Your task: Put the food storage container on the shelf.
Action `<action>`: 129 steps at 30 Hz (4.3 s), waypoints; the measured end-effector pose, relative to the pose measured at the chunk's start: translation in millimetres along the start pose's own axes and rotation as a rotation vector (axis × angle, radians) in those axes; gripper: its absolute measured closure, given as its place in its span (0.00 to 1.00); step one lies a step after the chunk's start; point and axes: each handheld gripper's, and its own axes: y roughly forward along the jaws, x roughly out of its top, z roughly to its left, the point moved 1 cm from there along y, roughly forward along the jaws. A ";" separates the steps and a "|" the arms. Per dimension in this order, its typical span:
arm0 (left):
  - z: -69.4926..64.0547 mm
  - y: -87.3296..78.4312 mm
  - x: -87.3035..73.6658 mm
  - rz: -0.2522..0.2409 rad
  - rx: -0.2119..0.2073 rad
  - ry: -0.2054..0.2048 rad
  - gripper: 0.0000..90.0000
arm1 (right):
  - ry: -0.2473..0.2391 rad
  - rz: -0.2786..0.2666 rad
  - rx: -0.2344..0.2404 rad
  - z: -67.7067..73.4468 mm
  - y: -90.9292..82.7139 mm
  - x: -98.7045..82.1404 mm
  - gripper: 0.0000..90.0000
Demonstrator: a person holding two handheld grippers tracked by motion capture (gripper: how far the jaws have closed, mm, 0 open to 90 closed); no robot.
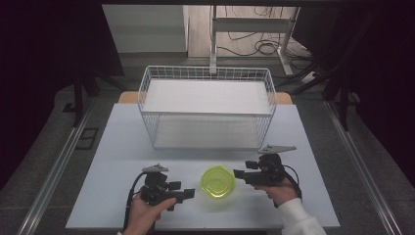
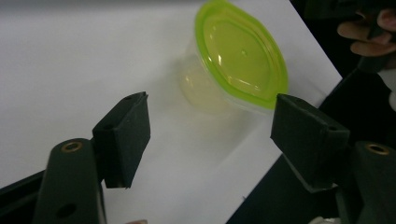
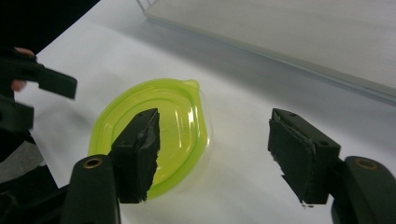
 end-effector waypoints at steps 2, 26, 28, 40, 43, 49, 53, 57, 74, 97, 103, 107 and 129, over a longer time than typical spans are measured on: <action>-0.8 6.3 0.1 0.008 -0.013 -0.016 0.34 | -0.003 0.022 0.008 -1.1 8.1 2.2 0.39; 3.4 44.5 -3.4 0.041 -0.195 -0.172 0.69 | 0.131 0.131 0.170 -15.7 46.9 1.2 0.66; 3.7 45.0 -3.2 0.043 -0.209 -0.174 0.73 | 0.165 0.138 0.186 -16.9 46.4 1.4 0.71; 9.8 42.8 -3.4 0.046 -0.260 -0.219 0.86 | 0.208 0.111 0.245 -20.9 37.2 -0.1 0.85; 12.6 39.5 -1.9 0.034 -0.283 -0.236 0.88 | 0.213 0.089 0.278 -20.7 33.2 -0.2 0.86; 13.6 35.2 -0.2 0.021 -0.301 -0.232 0.90 | 0.182 0.076 0.279 -18.3 30.2 -0.4 0.86; 12.3 31.4 2.1 0.011 -0.298 -0.211 0.90 | 0.175 0.063 0.285 -16.1 27.8 0.1 0.86; 11.9 28.8 3.7 0.002 -0.298 -0.203 0.91 | 0.163 0.052 0.288 -15.2 25.9 0.6 0.86; 10.4 14.1 14.6 -0.025 -0.317 -0.153 0.93 | 0.141 0.010 0.307 -7.4 18.2 8.6 0.88; -1.4 -24.5 79.6 -0.066 -0.335 -0.040 0.93 | 0.089 -0.090 0.305 3.7 -12.8 57.2 0.89; -8.1 -46.9 118.2 -0.088 -0.334 0.006 0.93 | 0.082 -0.129 0.297 9.5 -26.7 91.9 0.89; -10.6 -55.0 138.9 -0.097 -0.325 0.029 0.93 | 0.086 -0.149 0.300 8.0 -30.8 108.1 0.89; 27.1 -53.8 246.9 -0.075 -0.305 0.004 0.93 | 0.173 -0.145 0.247 -28.7 -13.5 201.6 0.89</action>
